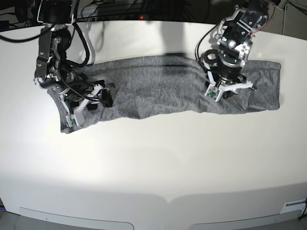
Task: Fold the T-shirt properly
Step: 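Press both grippers onto the folded shirt, smoothing it flat, then open both grippers and move them to the folded shirt's ends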
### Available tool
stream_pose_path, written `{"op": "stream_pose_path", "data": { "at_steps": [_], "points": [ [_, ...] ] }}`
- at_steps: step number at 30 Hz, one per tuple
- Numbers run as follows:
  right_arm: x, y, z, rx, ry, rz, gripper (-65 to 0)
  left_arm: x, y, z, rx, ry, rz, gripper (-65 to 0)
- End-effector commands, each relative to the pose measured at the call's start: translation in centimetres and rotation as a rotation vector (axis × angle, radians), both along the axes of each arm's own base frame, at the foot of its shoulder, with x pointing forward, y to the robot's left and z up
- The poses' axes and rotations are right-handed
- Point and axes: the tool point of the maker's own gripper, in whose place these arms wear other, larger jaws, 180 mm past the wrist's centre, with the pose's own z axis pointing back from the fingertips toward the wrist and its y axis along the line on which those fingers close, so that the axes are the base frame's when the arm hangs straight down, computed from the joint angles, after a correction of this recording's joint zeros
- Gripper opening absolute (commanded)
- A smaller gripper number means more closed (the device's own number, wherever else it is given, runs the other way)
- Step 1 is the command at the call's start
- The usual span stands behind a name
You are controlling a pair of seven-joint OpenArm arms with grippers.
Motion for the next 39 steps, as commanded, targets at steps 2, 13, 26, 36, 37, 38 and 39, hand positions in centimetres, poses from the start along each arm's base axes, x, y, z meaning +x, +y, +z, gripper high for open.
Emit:
{"op": "stream_pose_path", "data": {
  "at_steps": [2, 13, 26, 36, 37, 38, 39],
  "points": [
    [-4.4, -1.5, -3.0, -0.092, 0.183, 0.012, -29.9, 0.8, 0.2, 0.1, 0.006, -0.002, -0.012, -46.5],
    [-5.3, -5.5, -3.3, -0.182, 0.203, -0.114, -29.9, 0.9, 0.9, -0.7, 0.049, 0.039, -0.063, -46.5],
    [-3.8, -5.0, -1.5, -0.060, 0.127, -0.136, -29.9, 0.0, 1.2, -1.3, 0.053, 0.102, -0.088, -46.5],
    [1.5, -2.2, 7.0, 0.007, -0.167, -0.043, -29.9, 2.4, -1.6, 4.6, 0.018, -0.077, -0.147, -46.4],
    [1.8, -2.1, 7.8, -0.001, -0.192, -0.036, -29.9, 2.6, -1.7, 5.3, 0.025, -0.101, -0.152, -46.4],
    [2.1, -2.0, 8.6, -0.009, -0.216, -0.029, -29.9, 2.9, -1.7, 6.0, 0.033, -0.128, -0.149, -46.4],
    [2.4, -1.9, 9.3, -0.016, -0.239, -0.021, -29.9, 3.2, -1.6, 6.7, 0.037, -0.157, -0.137, -46.4]
  ]
}}
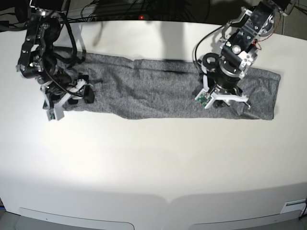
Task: Fold the T-shirt properly
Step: 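Open both grippers and move them to the folded shirt's ends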
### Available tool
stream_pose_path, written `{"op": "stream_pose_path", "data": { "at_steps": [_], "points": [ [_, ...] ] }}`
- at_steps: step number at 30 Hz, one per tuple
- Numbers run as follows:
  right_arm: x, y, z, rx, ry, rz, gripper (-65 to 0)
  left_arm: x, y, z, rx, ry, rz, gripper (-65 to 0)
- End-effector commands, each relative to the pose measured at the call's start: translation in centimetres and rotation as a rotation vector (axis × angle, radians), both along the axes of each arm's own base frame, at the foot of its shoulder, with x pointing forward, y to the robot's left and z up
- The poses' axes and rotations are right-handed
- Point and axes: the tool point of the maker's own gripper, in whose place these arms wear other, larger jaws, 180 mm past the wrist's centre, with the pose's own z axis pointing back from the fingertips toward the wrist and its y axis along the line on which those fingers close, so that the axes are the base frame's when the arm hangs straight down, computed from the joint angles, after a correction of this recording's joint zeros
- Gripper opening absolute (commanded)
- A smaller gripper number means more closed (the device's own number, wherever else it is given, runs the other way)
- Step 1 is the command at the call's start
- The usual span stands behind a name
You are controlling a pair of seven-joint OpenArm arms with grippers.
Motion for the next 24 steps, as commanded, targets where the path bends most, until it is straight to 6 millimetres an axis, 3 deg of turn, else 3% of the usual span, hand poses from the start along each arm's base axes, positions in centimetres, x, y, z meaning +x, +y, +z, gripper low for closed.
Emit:
{"op": "stream_pose_path", "data": {
  "at_steps": [1, 9, 13, 17, 19, 22, 24],
  "points": [
    [1.1, 0.0, 2.1, -0.006, -0.075, 0.012, -29.9, 1.2, 0.3, 2.0, -0.003, -0.079, 0.018, -46.4],
    [2.1, 0.9, 7.2, -0.068, -0.221, 0.053, -29.9, 2.9, 3.2, 6.0, -0.009, -0.277, 0.224, -46.4],
    [2.2, 1.0, 7.8, -0.075, -0.237, 0.058, -29.9, 3.2, 4.5, 7.2, 0.006, -0.348, 0.296, -46.4],
    [1.8, 0.9, 7.1, -0.087, -0.196, 0.063, -29.9, 3.2, 5.1, 7.5, 0.042, -0.365, 0.314, -45.4],
    [1.6, 0.9, 6.9, -0.093, -0.178, 0.065, -29.9, 3.2, 5.1, 7.5, 0.044, -0.366, 0.313, -39.3],
    [1.5, 1.0, 6.8, -0.096, -0.178, 0.077, -29.8, 3.1, 5.2, 7.4, 0.045, -0.362, 0.315, -19.5],
    [1.5, 1.1, 6.8, -0.101, -0.178, 0.086, -29.8, 3.1, 5.2, 7.4, 0.046, -0.360, 0.317, -19.5]
  ]
}}
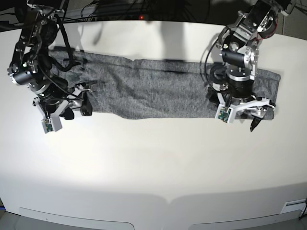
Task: Fold the T-shirt properly
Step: 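Open both grippers and move them to the folded shirt's ends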
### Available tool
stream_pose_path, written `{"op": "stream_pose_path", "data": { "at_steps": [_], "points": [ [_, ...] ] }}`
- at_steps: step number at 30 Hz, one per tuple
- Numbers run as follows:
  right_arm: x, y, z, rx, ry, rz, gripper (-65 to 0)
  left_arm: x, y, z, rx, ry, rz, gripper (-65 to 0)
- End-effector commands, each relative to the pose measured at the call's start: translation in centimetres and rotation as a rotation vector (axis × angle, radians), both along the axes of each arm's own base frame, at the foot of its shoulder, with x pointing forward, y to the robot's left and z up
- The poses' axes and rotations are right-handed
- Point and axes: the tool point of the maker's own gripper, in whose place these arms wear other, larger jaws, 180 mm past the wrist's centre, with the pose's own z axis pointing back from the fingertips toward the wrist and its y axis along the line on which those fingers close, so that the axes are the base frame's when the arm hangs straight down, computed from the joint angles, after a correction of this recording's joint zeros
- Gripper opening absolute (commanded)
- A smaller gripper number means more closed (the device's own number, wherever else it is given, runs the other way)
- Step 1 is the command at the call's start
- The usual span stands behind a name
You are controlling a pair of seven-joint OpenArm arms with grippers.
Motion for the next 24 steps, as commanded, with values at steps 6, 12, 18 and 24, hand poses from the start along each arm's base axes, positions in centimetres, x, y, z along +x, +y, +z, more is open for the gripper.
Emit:
{"op": "stream_pose_path", "data": {
  "at_steps": [6, 12, 18, 24],
  "points": [
    [0.4, -0.9, 0.8, -0.064, -0.025, -0.001, -29.8, 0.6, 0.5, 1.6, 0.032, -0.057, 0.009, -19.5],
    [0.3, -3.6, 1.5, -0.068, -0.042, -0.081, -29.8, 0.3, 3.4, 4.0, 0.311, -0.120, 0.109, -19.5],
    [-0.6, -7.3, 2.9, -0.020, -0.054, -0.188, -29.8, -0.3, 5.1, 6.0, 0.465, -0.166, 0.193, -19.5],
    [-1.4, -11.0, 4.5, -0.050, -0.067, -0.249, -29.8, -0.2, 5.1, 6.8, 0.490, -0.206, 0.200, -19.5]
  ]
}}
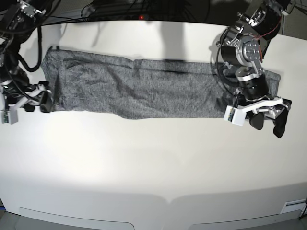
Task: Fold the T-shirt properly
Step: 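Open both grippers and move them to the folded shirt's ends, then hold the folded shirt ends with both grippers, pulling it straight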
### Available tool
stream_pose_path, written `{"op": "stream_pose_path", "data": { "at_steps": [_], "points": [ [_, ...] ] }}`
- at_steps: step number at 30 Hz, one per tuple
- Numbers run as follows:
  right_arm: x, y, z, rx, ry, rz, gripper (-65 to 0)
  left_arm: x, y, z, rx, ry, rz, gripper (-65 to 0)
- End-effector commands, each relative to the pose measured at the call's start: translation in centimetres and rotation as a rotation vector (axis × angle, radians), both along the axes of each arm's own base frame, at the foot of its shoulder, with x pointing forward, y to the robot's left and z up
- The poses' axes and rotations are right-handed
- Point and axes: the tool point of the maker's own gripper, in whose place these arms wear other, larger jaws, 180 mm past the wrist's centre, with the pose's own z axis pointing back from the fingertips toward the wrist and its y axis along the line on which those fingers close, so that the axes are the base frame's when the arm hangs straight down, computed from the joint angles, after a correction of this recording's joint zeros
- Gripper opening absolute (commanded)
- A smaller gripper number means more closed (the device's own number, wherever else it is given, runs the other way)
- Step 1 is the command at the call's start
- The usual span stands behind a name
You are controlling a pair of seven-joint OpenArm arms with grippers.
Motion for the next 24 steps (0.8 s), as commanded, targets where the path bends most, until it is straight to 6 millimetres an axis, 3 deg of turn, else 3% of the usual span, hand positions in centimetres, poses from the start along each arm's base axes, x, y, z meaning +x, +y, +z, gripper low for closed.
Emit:
{"op": "stream_pose_path", "data": {
  "at_steps": [1, 4, 8, 13, 19, 24],
  "points": [
    [0.7, -0.4, 1.9, -0.024, -0.060, 0.012, -29.8, 0.4, 0.1, 1.7, 0.011, -0.064, -0.005, -19.5],
    [0.5, -1.7, 2.6, -0.051, -0.067, -0.006, -29.8, 0.5, 0.0, 1.4, 0.023, -0.042, -0.011, -19.5],
    [0.3, -2.6, 3.0, -0.083, -0.052, -0.005, -29.8, 1.0, 0.1, -1.3, -0.014, 0.130, -0.039, -20.0],
    [0.2, -2.9, 3.1, -0.097, -0.042, -0.003, -29.9, 2.7, 2.8, -0.4, -0.055, 0.163, 0.012, -20.0],
    [-1.2, -1.2, 1.9, -0.028, -0.068, 0.043, -29.9, 4.6, 4.6, -1.3, -0.230, 0.349, 0.005, -20.0],
    [-2.7, 0.3, 0.1, 0.045, -0.069, 0.024, -29.9, 5.3, 3.1, -2.2, -0.481, 0.502, -0.133, -20.0]
  ]
}}
